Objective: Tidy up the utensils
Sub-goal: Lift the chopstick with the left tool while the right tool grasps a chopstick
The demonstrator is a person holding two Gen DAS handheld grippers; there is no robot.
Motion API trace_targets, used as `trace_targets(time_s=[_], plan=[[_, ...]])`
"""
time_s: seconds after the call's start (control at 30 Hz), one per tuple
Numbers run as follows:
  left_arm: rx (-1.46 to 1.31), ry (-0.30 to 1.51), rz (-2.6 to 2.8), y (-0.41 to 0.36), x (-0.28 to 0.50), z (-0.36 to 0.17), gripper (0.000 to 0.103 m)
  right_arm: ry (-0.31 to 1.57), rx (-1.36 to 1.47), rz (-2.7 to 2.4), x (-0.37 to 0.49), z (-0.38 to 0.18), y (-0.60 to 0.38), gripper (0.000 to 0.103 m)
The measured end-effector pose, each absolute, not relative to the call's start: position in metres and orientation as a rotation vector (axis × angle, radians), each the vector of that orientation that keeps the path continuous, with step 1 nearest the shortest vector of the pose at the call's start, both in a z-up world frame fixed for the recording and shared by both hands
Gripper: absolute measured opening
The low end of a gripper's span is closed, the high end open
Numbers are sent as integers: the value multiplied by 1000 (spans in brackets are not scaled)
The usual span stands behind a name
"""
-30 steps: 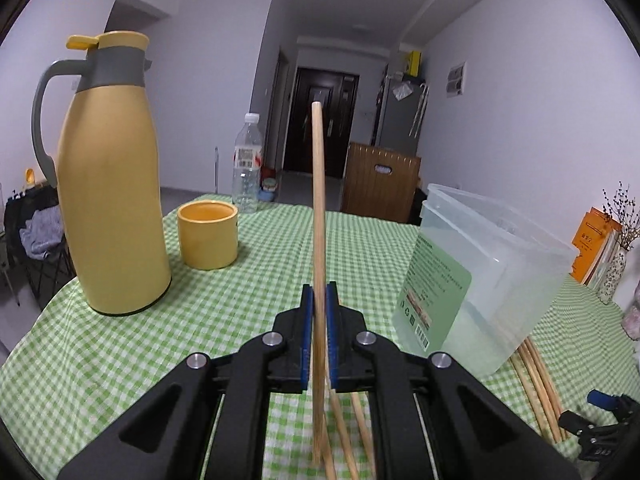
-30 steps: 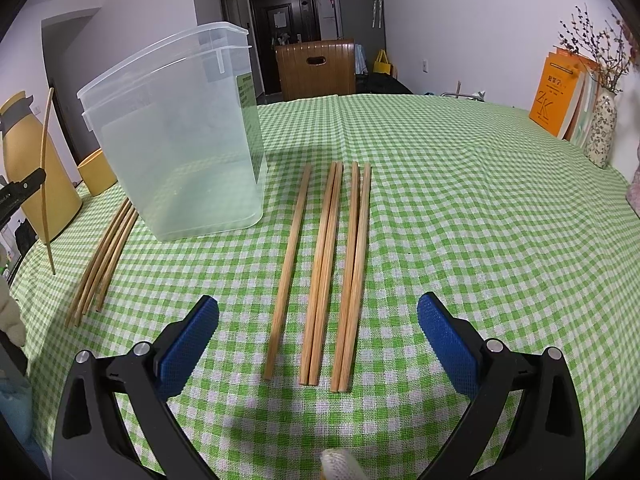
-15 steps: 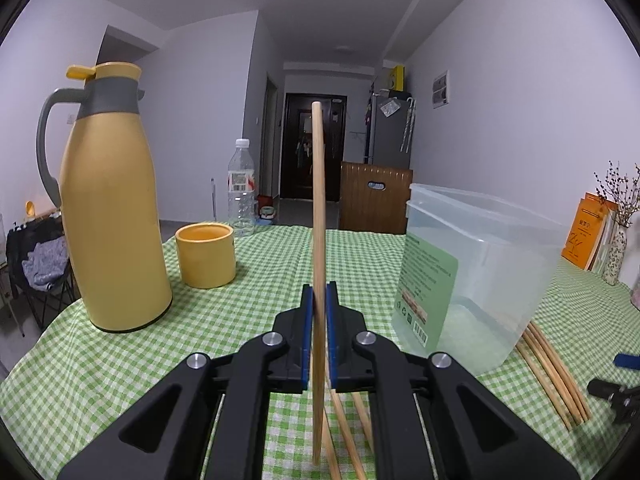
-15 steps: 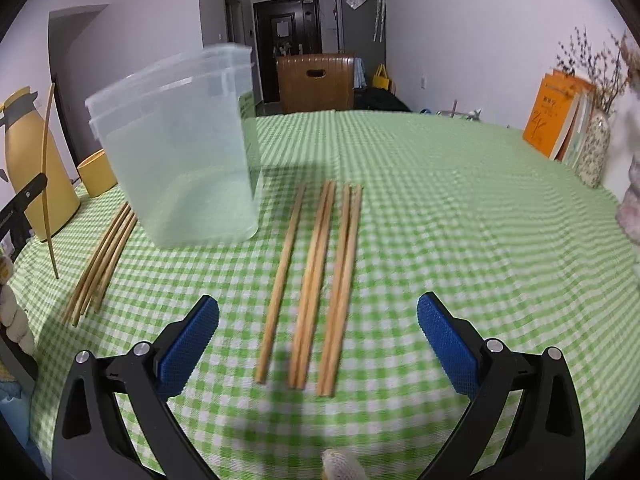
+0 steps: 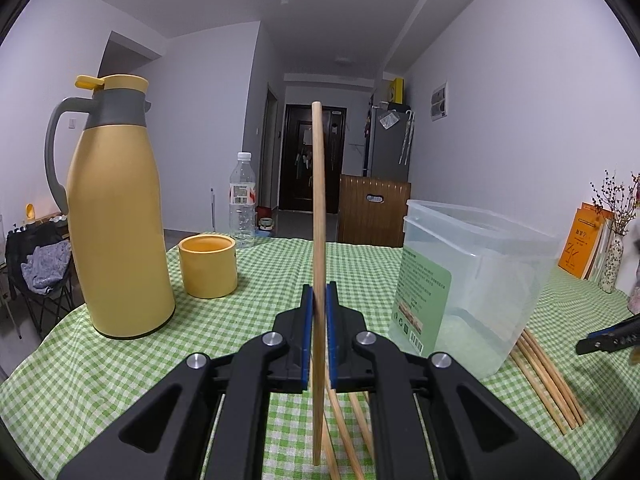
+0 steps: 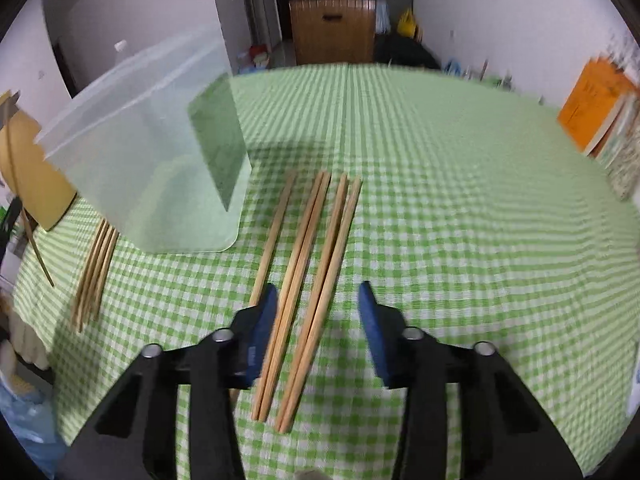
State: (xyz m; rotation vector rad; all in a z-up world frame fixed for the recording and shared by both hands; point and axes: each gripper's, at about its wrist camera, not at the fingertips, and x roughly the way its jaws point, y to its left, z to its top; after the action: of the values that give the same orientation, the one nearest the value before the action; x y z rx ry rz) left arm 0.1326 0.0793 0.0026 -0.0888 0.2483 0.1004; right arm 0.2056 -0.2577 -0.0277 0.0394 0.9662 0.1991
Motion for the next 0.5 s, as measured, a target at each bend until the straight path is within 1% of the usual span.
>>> trace_targets(time_s=[0.07,0.3,0.5], plan=[[-91,245,100,80,132,4,4,1032,76,196,224,-34,-262,28],[-102,231,97,82,128,6,4,1156,131,167,257,-54,-266,19],[-105,223,100,83,126,8,4,1188,95,145,271,-66,-255,19]])
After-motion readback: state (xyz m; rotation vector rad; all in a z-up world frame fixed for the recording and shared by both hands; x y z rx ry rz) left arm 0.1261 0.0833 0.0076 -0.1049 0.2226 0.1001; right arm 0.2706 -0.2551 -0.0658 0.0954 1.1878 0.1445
